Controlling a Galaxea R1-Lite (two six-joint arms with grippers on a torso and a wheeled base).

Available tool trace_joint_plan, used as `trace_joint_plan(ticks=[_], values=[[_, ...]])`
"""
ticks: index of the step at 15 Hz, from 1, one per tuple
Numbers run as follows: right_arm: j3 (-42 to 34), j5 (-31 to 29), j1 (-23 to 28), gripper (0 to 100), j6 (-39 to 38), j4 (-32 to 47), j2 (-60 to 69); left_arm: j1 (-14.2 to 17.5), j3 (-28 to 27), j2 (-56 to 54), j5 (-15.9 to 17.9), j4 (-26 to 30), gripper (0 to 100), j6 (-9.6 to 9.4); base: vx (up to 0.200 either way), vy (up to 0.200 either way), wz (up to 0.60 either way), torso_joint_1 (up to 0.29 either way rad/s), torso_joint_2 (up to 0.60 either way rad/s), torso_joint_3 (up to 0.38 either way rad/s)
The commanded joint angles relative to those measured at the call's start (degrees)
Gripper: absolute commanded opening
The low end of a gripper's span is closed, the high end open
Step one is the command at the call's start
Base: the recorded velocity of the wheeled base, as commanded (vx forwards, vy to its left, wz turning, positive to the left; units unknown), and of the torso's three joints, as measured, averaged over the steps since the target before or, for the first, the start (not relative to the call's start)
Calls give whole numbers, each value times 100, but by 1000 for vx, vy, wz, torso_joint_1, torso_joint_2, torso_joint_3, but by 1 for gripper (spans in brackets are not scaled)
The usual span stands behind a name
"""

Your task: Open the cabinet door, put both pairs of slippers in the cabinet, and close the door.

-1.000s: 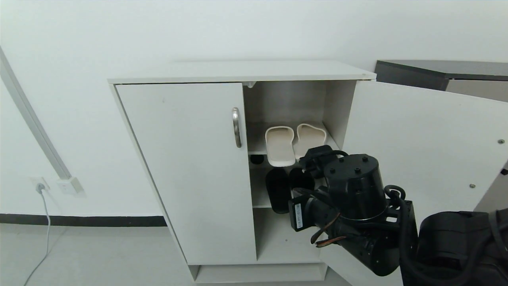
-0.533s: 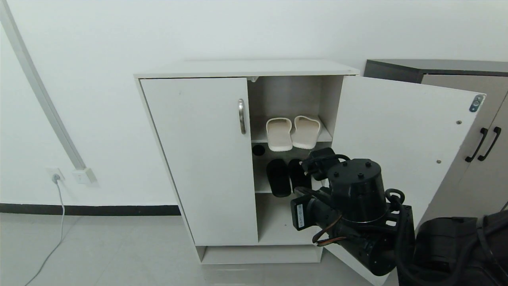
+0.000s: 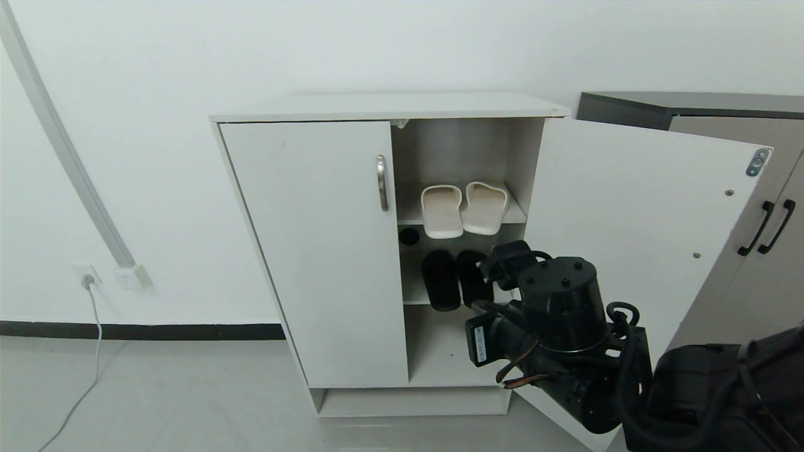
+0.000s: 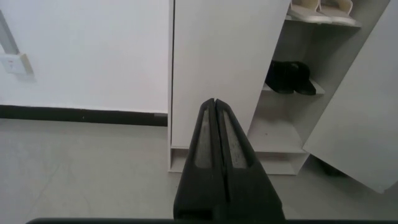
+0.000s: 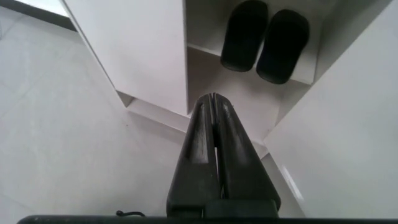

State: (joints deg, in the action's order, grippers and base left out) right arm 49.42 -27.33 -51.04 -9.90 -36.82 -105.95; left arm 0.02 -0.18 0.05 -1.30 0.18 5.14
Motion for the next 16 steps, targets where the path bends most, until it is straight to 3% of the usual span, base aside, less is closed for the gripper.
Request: trace_joint_plan(ticks=[1,8,16], values=[[-29,0,-2,0,6,-1,-31,-2,1,4,-1,-1,0,4,0,0,0,0,0,0],[-38,0,-2,0,32,-1,-93,6,1,4,-19,-1,0,4,0,0,0,0,0,0],[-64,0,7,0,32,-1,-66,-2,1,4,-19,-1,0,4,0,0,0,64,-371,-312]])
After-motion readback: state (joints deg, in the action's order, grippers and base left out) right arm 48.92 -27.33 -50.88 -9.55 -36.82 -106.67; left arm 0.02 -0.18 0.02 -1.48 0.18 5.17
